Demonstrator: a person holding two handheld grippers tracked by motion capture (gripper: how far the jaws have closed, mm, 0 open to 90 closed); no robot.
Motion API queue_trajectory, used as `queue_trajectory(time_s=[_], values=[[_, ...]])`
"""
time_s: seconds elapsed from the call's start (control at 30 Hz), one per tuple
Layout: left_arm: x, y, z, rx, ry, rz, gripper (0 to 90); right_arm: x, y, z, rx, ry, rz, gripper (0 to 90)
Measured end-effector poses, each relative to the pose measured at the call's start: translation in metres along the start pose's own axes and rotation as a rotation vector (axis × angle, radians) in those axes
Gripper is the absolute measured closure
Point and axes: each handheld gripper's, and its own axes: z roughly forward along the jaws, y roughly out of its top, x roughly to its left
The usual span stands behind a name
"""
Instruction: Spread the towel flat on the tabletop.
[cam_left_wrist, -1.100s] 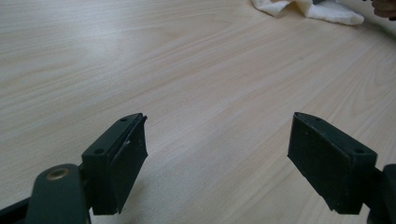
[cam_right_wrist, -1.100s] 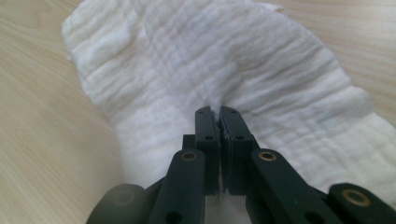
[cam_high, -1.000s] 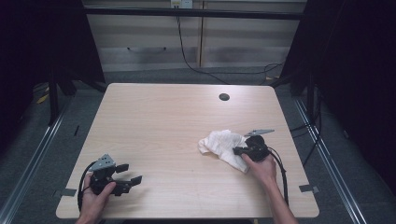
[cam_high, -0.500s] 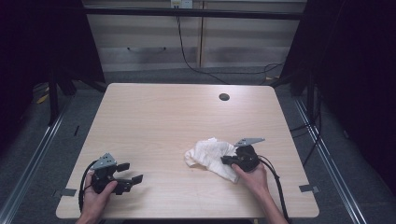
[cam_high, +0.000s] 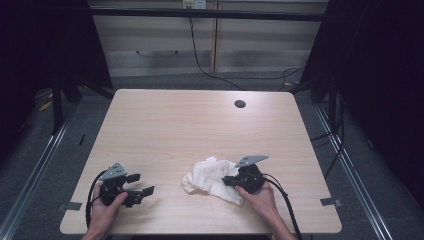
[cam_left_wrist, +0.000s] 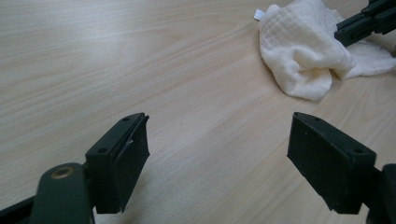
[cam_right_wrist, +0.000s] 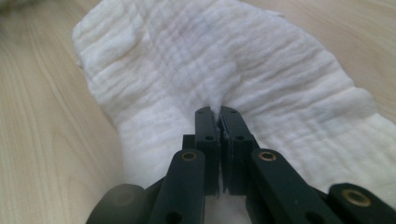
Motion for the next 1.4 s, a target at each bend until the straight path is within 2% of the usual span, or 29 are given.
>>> queue_trajectory(time_s=[0.1,0.13,0.27,0.4,0.43,0.47,0.5,0.57,0.6,0.7,0.73,0.77,0.8,0.83,0.93,0.97,1.03,1.07,1.23,1.4], values=[[0.0,0.0,0.0,-0.005,0.0,-0.002,22.1,0.007,0.0,0.004,-0.004,0.027,-0.004,86.8],[0.0,0.0,0.001,-0.004,0.002,-0.001,22.1,0.014,0.001,0.007,0.0,0.032,-0.018,86.8],[0.0,0.001,0.003,0.0,0.003,-0.001,22.1,0.022,0.003,0.011,0.0,0.045,-0.03,86.8],[-0.001,0.001,0.003,0.001,0.0,0.003,22.0,0.023,0.004,0.014,-0.003,0.052,-0.03,85.7],[-0.001,0.001,0.003,0.001,0.0,0.005,21.9,0.023,0.004,0.014,-0.008,0.067,-0.032,81.3],[0.0,0.001,0.002,0.0,0.002,0.003,21.9,0.023,0.004,0.014,-0.008,0.067,-0.032,81.3],[0.0,0.001,0.002,-0.002,0.007,0.0,22.0,0.023,0.005,0.013,-0.004,0.07,-0.026,73.0],[0.002,0.0,0.0,-0.006,0.01,-0.008,21.9,0.023,0.006,0.011,-0.003,0.063,-0.021,70.3],[0.002,0.0,-0.001,-0.006,0.013,-0.009,21.9,0.022,0.007,0.009,-0.022,0.067,-0.032,68.5],[0.003,-0.001,-0.002,-0.01,0.012,-0.012,21.8,0.015,0.013,-0.009,-0.093,0.079,-0.011,62.6],[0.003,-0.001,-0.002,-0.009,0.013,-0.011,21.8,0.012,0.014,-0.016,-0.104,0.061,-0.016,62.5],[0.002,-0.001,-0.002,-0.005,0.016,-0.01,21.7,0.001,0.014,-0.027,-0.122,0.024,0.003,64.0],[0.002,-0.001,-0.001,-0.003,0.017,-0.009,21.7,0.001,0.014,-0.027,-0.122,0.024,0.003,64.0],[0.002,-0.001,-0.001,-0.002,0.02,-0.01,21.8,-0.011,0.012,-0.037,-0.137,-0.011,0.037,68.0],[0.002,-0.001,0.0,0.0,0.026,-0.015,21.8,-0.022,0.01,-0.044,-0.147,-0.03,0.057,72.8],[0.002,-0.001,-0.001,0.001,0.029,-0.015,21.8,-0.03,0.009,-0.046,-0.129,-0.055,0.066,74.9],[0.002,-0.001,-0.001,0.002,0.032,-0.017,21.8,-0.033,0.009,-0.044,-0.124,-0.058,0.071,74.8],[0.002,-0.001,-0.001,0.002,0.032,-0.018,21.8,-0.038,0.009,-0.038,-0.087,-0.064,0.07,74.4],[0.003,-0.001,-0.002,0.004,0.034,-0.017,21.8,-0.041,0.006,-0.024,-0.035,-0.058,0.066,71.1],[0.004,-0.003,-0.002,0.007,0.032,-0.023,21.9,-0.042,0.006,-0.018,-0.035,-0.052,0.069,67.1]])
